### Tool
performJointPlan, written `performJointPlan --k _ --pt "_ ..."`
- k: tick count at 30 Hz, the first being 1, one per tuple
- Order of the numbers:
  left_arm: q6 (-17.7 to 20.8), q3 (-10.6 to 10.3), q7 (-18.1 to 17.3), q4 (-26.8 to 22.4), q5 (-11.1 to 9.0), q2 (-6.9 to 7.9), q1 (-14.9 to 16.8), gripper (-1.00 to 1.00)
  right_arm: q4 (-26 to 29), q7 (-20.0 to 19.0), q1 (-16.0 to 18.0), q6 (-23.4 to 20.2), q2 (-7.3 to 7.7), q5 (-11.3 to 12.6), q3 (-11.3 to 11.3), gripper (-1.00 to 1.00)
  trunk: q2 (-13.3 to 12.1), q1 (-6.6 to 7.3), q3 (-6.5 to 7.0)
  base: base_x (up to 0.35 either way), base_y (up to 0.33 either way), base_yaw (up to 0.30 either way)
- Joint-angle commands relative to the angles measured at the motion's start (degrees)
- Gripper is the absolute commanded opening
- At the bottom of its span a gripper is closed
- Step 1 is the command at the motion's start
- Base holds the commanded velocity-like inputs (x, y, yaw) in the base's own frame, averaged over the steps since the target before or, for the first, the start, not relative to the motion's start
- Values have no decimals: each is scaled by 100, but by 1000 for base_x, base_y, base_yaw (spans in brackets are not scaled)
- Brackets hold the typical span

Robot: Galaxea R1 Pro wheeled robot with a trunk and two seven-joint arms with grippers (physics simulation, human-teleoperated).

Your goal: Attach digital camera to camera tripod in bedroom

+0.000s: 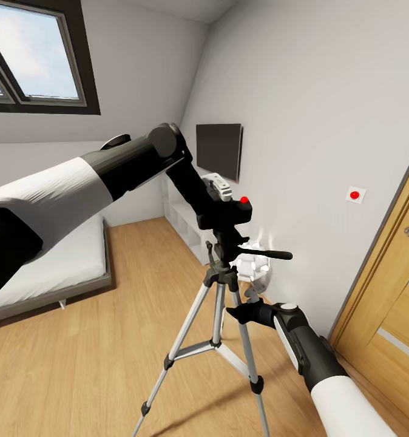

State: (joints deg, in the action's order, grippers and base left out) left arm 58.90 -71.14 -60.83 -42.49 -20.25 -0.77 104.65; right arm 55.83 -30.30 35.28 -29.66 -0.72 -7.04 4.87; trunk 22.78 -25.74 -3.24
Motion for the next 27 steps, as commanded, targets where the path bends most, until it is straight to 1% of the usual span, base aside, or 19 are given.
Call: performJointPlan --k 1,14,15,27 --pt "16 -14 -17 2 -5 2 11 -100 15 -38 5 -5 -3 1 -4 -100 14 -4 -15 0 0 0" --pt "16 -11 -17 -4 -12 5 11 -100 15 -31 5 -4 -6 1 -2 -100 14 -4 -15 0 0 0" --pt "16 -9 -17 -4 -13 6 11 100 15 -32 5 -4 -7 1 -1 -100 14 -4 -15 0 0 0" --pt "16 -11 -17 -5 -14 5 11 100 15 -31 5 -4 -7 1 -4 -100 14 -4 -15 0 0 0"
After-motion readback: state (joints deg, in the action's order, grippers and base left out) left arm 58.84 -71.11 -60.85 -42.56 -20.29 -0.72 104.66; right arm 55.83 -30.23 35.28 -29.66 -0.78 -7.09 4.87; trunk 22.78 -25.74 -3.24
